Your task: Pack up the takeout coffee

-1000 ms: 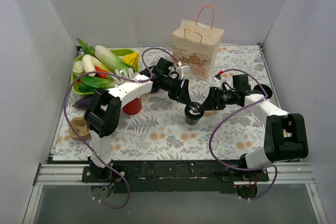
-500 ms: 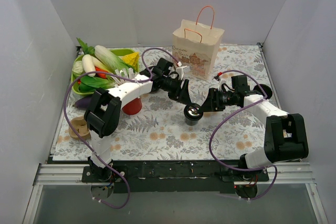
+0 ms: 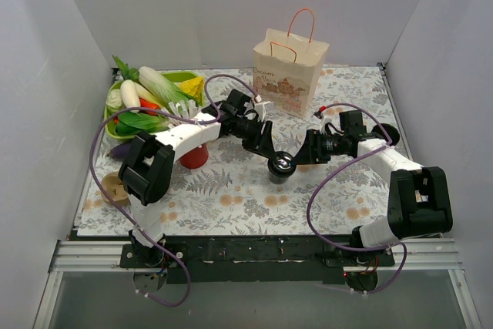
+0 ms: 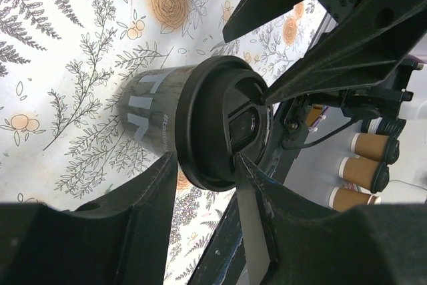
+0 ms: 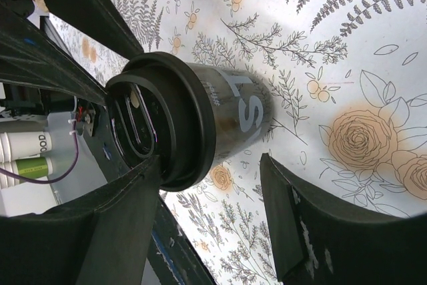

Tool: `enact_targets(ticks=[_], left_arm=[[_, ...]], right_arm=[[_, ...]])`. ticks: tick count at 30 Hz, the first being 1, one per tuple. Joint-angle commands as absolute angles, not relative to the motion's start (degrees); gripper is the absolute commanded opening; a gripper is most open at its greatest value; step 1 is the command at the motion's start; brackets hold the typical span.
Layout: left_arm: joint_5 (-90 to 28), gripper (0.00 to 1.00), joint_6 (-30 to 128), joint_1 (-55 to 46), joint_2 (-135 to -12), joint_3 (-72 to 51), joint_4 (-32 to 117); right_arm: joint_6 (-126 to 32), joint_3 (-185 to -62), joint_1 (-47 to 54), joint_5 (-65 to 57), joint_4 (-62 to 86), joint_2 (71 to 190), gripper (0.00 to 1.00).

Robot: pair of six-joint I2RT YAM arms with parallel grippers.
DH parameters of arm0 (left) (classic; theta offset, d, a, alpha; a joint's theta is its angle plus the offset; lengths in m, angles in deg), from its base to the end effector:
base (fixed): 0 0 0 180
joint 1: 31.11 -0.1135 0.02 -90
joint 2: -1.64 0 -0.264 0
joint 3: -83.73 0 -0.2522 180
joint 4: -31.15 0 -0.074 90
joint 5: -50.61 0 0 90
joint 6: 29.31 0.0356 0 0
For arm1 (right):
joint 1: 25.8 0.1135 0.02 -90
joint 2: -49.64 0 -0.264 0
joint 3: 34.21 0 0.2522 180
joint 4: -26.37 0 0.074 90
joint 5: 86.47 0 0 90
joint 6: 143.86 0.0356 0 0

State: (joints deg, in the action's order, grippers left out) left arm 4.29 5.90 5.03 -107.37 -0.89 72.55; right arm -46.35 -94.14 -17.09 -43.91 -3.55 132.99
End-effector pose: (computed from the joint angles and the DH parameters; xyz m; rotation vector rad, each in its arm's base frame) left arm 0.3152 -0.2606 0.2219 0.1005 -2.7037 1.3572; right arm 0.2722 0.0682 0.1968 -0.3728 2.3857 1.1511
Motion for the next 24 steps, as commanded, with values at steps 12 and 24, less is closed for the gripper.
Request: enact_targets(ticks=[12, 24], left_arm=[[2.02, 0.41, 5.93, 3.87, -99.78, -1.65, 71.36], [3.5, 0.43, 7.16, 3.78, -100.23, -4.73, 72.07]], right_arm=[[-47.88, -93.93, -16.83, -41.73, -3.65, 134.01, 0.67], [-46.47, -96.39, -16.13, -42.17, -3.82, 135.07, 0.66]])
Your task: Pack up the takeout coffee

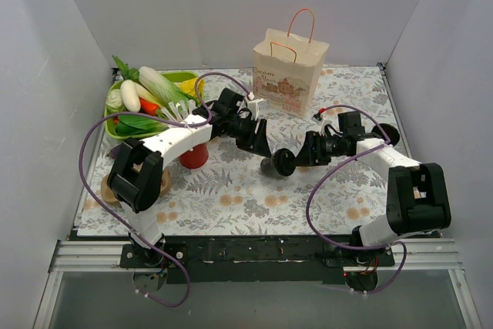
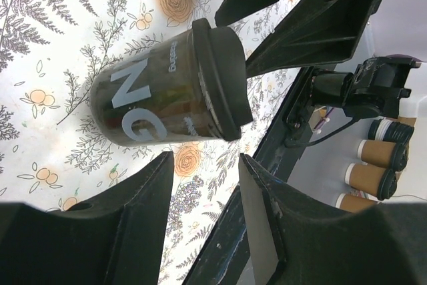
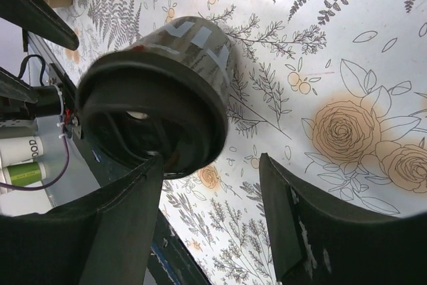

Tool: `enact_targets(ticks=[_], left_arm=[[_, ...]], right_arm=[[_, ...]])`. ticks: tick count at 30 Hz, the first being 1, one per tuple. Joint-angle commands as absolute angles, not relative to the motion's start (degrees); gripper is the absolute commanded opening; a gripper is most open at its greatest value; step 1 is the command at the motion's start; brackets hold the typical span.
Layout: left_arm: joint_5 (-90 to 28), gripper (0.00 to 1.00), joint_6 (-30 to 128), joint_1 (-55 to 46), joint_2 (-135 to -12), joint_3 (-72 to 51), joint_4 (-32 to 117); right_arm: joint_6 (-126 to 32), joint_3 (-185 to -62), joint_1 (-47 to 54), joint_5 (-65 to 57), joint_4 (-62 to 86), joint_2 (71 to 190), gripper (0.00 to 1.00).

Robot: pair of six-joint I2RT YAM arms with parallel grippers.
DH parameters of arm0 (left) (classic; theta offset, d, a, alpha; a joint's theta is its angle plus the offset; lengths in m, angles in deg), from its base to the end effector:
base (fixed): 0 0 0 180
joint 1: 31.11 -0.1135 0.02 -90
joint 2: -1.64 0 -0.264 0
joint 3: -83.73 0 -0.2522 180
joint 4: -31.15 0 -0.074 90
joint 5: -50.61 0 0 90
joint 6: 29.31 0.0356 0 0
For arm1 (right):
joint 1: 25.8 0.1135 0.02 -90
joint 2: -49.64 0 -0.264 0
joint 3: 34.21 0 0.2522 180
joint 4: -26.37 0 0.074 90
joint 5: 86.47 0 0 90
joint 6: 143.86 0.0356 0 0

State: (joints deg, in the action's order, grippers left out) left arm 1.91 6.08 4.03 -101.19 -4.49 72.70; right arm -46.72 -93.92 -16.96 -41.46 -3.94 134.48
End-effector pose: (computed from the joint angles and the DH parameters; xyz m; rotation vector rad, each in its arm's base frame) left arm 0.3032 -0.2422 0.2425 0.1190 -2.7641 1.3883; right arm 0.2736 0.0680 0.1877 -0.3503 2.4337 1.1055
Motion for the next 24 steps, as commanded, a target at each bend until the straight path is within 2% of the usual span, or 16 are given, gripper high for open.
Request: enact_targets(ticks=[1, 16, 19, 24], left_arm=[[4.11, 0.43, 7.08, 3.87, -100.31, -4.9, 71.9], [8.96, 0.44, 8.92, 3.43, -100.5, -13.25, 62.49], [6.41, 0.44, 10.93, 3.52, -98.83, -12.73, 63.1], [2.89, 0.46, 14.72, 3.52, -97.33, -11.5, 63.98]], right_arm=[[-46.47, -96.66, -16.04, -42.17, -4.0, 135.24, 0.67], [-47.35, -102.19, -13.58, -41.82, -4.78, 139.02, 0.66], [-50.5, -104.03, -14.46, -42.69, -5.93, 138.32, 0.66], [-67.78, -108.52, -14.64, -39.45, -10.76, 135.77, 0.65]])
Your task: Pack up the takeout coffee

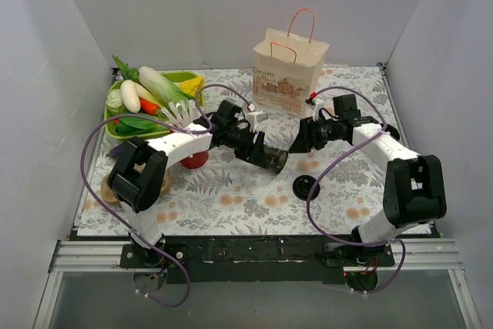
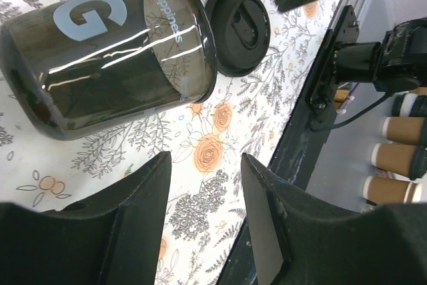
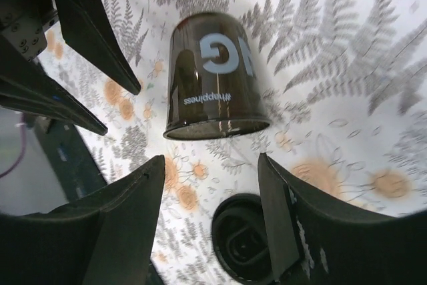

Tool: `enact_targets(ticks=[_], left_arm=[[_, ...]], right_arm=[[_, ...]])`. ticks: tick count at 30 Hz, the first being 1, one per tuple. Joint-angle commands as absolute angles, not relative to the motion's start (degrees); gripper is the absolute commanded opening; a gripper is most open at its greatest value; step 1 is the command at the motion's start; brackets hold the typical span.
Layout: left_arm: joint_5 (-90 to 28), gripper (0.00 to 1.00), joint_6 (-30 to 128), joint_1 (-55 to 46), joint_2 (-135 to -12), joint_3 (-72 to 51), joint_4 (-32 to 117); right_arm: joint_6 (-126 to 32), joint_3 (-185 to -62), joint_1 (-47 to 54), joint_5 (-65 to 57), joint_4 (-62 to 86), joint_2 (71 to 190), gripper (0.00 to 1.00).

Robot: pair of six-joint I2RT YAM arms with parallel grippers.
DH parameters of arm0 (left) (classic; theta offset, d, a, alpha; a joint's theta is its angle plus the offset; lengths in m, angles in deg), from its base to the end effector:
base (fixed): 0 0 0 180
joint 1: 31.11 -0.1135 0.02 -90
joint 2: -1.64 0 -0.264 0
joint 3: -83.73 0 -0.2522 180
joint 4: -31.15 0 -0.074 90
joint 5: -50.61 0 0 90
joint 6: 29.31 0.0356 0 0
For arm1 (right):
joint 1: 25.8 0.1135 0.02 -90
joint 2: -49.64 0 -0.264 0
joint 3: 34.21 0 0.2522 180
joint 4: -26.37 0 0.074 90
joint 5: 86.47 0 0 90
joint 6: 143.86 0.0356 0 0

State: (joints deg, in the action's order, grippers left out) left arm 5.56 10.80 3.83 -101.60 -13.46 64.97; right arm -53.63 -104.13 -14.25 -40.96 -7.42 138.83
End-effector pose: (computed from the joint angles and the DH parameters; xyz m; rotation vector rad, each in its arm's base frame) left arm 0.2928 -0.2352 0.2019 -0.0059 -2.7252 1.4126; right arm 0.3027 0.0873 0.2148 -0.5593 2.3405 1.0518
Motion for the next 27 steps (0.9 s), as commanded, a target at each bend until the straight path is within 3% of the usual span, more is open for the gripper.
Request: enact_targets(ticks=[1, 10, 17, 18, 24, 27], left_arm=[[1.84, 0.47, 14.98, 3.52, -97.33, -11.24, 64.07], [-0.71, 0.47, 16.56, 3.43, -98.56, -8.16, 67.76], [-3.17, 0.47, 17.36, 3.43, -96.45, -8.42, 69.52], [-3.7, 0.47, 17.36, 3.43, -96.36, -8.42, 69.35], [-5.37, 0.47, 17.97, 3.35, -95.92, -7.81, 70.22], [-6.95, 0.47, 18.06, 3.35, -94.87, -7.72, 70.31]], right_arm=[[-70.35, -108.96, -14.55, -39.18, -11.29, 136.03, 0.65], [-105.93, -114.67, -9.54, -34.27, -15.16, 144.55, 0.62], [-114.41, -116.43, -6.56, -32.32, -13.94, 148.77, 0.61], [-114.59, -116.61, -6.2, -32.41, -13.58, 149.13, 0.58], [-115.56, -121.53, -3.91, -33.55, -19.81, 152.91, 0.1], [-111.53, -122.5, -3.91, -34.61, -22.63, 151.77, 0.01]])
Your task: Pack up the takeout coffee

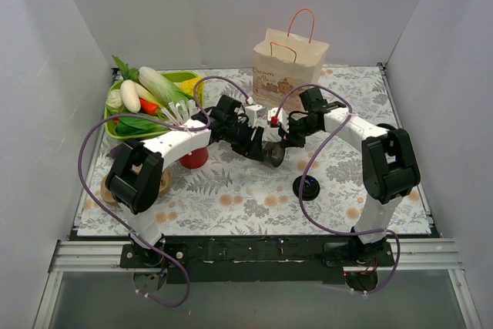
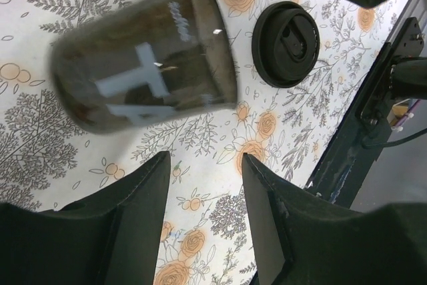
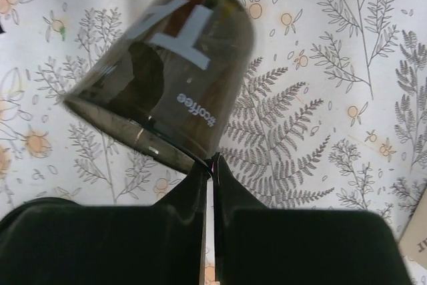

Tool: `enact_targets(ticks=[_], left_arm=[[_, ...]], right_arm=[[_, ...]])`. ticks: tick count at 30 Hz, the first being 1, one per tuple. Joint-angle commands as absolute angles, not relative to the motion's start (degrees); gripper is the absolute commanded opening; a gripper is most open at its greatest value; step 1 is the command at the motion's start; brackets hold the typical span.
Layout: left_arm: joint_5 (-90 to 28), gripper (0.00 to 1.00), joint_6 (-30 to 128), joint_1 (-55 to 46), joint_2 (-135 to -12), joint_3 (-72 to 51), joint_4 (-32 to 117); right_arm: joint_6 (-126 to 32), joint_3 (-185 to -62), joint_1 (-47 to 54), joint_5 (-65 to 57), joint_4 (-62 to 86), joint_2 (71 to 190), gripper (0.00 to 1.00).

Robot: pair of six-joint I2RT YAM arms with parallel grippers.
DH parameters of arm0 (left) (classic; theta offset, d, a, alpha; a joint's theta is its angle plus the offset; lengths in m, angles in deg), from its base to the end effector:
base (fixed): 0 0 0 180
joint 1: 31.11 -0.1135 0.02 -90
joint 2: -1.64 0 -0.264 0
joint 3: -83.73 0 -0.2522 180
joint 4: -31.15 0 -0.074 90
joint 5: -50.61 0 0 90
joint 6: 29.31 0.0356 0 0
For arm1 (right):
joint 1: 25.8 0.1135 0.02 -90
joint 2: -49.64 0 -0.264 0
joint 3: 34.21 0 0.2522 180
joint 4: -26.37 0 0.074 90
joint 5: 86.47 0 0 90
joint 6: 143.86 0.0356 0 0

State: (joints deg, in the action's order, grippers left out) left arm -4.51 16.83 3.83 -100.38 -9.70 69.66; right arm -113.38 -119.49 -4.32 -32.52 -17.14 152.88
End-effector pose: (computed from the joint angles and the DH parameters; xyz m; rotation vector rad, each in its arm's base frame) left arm 0.2989 -0.2336 0.2211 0.0668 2.7813 -1.2433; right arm 0.3361 0.1548 0.2024 -1.7262 1.7124 0.5447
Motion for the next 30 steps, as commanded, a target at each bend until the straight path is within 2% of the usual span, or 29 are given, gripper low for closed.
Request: enact_targets(ticks=[1, 3, 5, 6, 8, 14, 18, 30], left_arm=[[-7.56, 0.47, 17.8, 3.34, -94.69, -7.63, 70.23], [-10.2, 0.46, 17.1, 3.0, -93.47, -7.37, 70.4], [-11.78, 0.46, 17.35, 2.64, -92.15, -7.19, 70.84], [-11.79, 0.46, 17.88, 2.55, -90.49, -7.36, 71.01], [-11.35, 0.47, 20.42, 2.47, -88.55, -8.59, 70.49], [-12.58, 0.49, 21.76, 2.55, -85.37, -11.24, 68.46], [-12.67, 0.49, 19.3, 2.64, -85.64, -11.41, 67.86], [-12.05, 0.5, 18.77, 2.64, -84.76, -13.17, 66.97]], right_arm=[[-109.86, -122.5, -3.91, -34.7, -23.07, 150.98, 0.01], [-105.21, -123.63, -3.83, -34.44, -25.08, 149.05, 0.01], [-93.97, -126.78, -3.83, -31.55, -28.76, 149.3, 0.01], [-91.06, -128.98, -3.91, -30.58, -36.44, 150.0, 0.01], [-83.32, -133.13, -3.83, -29.08, -42.38, 151.58, 0.01], [-75.06, -124.28, -3.82, -25.22, -47.68, 145.28, 0.01], [-72.14, -121.62, -3.47, -17.06, -47.5, 143.77, 0.01], [-72.75, -126.54, -1.72, -16.42, -46.62, 149.74, 0.01]])
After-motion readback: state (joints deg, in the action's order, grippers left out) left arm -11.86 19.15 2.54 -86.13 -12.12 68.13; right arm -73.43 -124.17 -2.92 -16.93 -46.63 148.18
